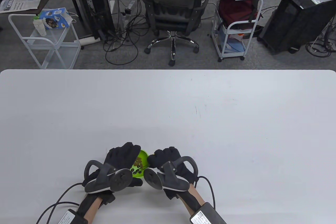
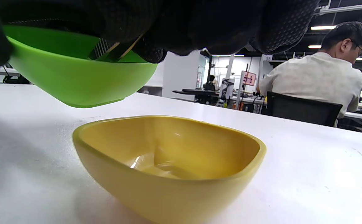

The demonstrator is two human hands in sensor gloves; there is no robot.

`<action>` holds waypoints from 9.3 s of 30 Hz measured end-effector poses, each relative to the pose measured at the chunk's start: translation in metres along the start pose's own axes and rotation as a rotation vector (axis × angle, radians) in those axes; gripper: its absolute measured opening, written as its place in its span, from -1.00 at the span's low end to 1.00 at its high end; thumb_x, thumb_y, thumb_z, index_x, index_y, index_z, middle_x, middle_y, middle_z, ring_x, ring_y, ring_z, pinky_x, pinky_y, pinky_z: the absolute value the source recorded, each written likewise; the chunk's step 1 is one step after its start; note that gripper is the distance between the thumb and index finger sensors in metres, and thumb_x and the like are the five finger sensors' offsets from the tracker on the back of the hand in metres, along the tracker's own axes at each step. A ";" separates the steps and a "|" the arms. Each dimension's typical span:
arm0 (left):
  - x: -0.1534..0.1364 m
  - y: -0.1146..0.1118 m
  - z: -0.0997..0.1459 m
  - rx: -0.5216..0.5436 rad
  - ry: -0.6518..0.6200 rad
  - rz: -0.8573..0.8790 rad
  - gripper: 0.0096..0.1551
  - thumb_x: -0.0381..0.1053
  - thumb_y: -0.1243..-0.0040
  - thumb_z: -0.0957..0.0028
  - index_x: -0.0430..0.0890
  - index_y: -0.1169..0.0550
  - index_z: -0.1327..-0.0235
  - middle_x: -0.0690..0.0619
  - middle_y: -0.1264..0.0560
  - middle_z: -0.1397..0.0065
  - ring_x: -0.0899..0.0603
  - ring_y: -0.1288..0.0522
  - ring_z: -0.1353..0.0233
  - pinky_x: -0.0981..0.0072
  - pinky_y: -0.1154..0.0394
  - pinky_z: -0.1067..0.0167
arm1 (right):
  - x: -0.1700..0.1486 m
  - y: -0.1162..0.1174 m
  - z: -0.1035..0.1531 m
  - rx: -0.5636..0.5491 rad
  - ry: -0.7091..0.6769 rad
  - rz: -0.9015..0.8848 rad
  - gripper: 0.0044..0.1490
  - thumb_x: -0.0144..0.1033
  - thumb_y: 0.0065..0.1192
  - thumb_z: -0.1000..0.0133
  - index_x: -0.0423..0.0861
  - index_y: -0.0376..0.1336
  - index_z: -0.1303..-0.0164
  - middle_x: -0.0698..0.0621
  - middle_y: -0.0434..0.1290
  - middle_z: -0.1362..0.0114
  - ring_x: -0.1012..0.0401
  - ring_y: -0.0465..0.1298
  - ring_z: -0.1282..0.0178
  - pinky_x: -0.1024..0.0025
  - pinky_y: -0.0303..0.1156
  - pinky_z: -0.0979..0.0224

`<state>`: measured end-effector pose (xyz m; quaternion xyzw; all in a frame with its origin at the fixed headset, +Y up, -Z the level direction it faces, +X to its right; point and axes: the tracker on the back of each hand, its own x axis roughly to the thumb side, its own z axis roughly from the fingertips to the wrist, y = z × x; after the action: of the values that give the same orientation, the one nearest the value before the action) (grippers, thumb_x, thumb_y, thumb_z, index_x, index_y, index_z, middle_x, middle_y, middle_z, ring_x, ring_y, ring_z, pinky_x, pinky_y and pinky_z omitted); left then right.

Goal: Pick coffee beans with tweezers into small dish

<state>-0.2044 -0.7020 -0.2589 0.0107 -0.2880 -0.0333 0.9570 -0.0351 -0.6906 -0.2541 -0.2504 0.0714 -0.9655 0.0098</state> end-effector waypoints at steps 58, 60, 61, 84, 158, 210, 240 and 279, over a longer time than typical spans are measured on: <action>0.002 0.000 0.001 0.003 -0.009 -0.016 0.39 0.53 -0.15 0.26 -0.23 -0.19 -0.76 -0.35 -0.25 -0.78 -0.42 -0.48 -0.55 -0.41 -0.39 -0.49 | -0.062 -0.014 0.021 -0.088 0.155 -0.295 -0.45 -0.12 0.11 -0.05 0.03 0.34 -0.24 0.07 0.50 -0.10 0.12 0.55 0.04 -0.20 0.34 -0.55; 0.002 -0.001 0.000 0.000 -0.012 -0.015 0.38 0.53 -0.15 0.26 -0.23 -0.18 -0.76 -0.35 -0.25 -0.78 -0.42 -0.48 -0.55 -0.41 -0.38 -0.49 | -0.056 -0.014 0.019 -0.095 0.133 -0.294 -0.46 -0.12 0.11 -0.05 0.03 0.34 -0.24 0.07 0.50 -0.10 0.12 0.55 0.04 -0.20 0.35 -0.55; 0.002 -0.001 0.000 -0.001 -0.014 -0.017 0.39 0.53 -0.16 0.26 -0.23 -0.18 -0.76 -0.35 -0.25 -0.78 -0.42 -0.48 -0.55 -0.41 -0.38 -0.49 | -0.053 -0.013 0.019 -0.092 0.124 -0.285 -0.46 -0.12 0.11 -0.05 0.03 0.34 -0.24 0.07 0.50 -0.10 0.12 0.55 0.04 -0.20 0.35 -0.55; 0.003 0.000 0.000 -0.004 -0.016 -0.030 0.38 0.53 -0.16 0.26 -0.22 -0.19 -0.76 -0.35 -0.25 -0.78 -0.42 -0.48 -0.55 -0.41 -0.38 -0.49 | -0.012 -0.001 0.006 -0.031 -0.001 -0.055 -0.48 -0.12 0.15 -0.03 0.07 0.37 -0.20 0.10 0.51 -0.09 0.13 0.55 0.04 -0.18 0.35 -0.57; 0.004 -0.001 0.000 -0.004 -0.019 -0.024 0.37 0.53 -0.15 0.25 -0.22 -0.19 -0.76 -0.35 -0.26 -0.77 -0.42 -0.48 -0.55 -0.41 -0.38 -0.49 | -0.080 0.001 0.020 0.002 0.243 -0.224 -0.48 -0.19 0.04 -0.06 0.04 0.32 -0.23 0.06 0.46 -0.13 0.10 0.52 0.00 -0.23 0.31 -0.58; 0.004 0.000 0.000 0.000 -0.018 -0.021 0.38 0.53 -0.15 0.25 -0.23 -0.19 -0.76 -0.37 -0.27 -0.77 -0.43 -0.48 -0.54 -0.42 -0.39 -0.49 | -0.008 0.005 0.004 -0.084 0.017 -0.003 -0.46 -0.15 0.11 -0.06 0.03 0.31 -0.26 0.09 0.47 -0.12 0.12 0.53 0.02 -0.18 0.33 -0.58; 0.005 0.000 -0.001 -0.022 -0.024 -0.029 0.38 0.53 -0.15 0.25 -0.22 -0.19 -0.76 -0.37 -0.28 -0.77 -0.43 -0.49 -0.54 -0.41 -0.40 -0.48 | 0.000 0.003 0.003 -0.074 0.001 0.057 -0.47 -0.14 0.12 -0.05 0.05 0.30 -0.24 0.10 0.46 -0.12 0.14 0.52 0.02 -0.16 0.33 -0.59; 0.003 0.000 0.000 -0.017 -0.011 -0.027 0.37 0.53 -0.15 0.25 -0.22 -0.19 -0.76 -0.37 -0.27 -0.77 -0.43 -0.49 -0.54 -0.41 -0.40 -0.48 | -0.069 -0.011 0.022 -0.087 0.197 -0.179 -0.48 -0.16 0.09 -0.05 0.05 0.30 -0.23 0.09 0.46 -0.12 0.13 0.53 0.01 -0.19 0.32 -0.59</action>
<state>-0.2017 -0.7021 -0.2572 0.0063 -0.2927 -0.0487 0.9549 0.0359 -0.6791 -0.2665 -0.1600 0.0913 -0.9783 -0.0944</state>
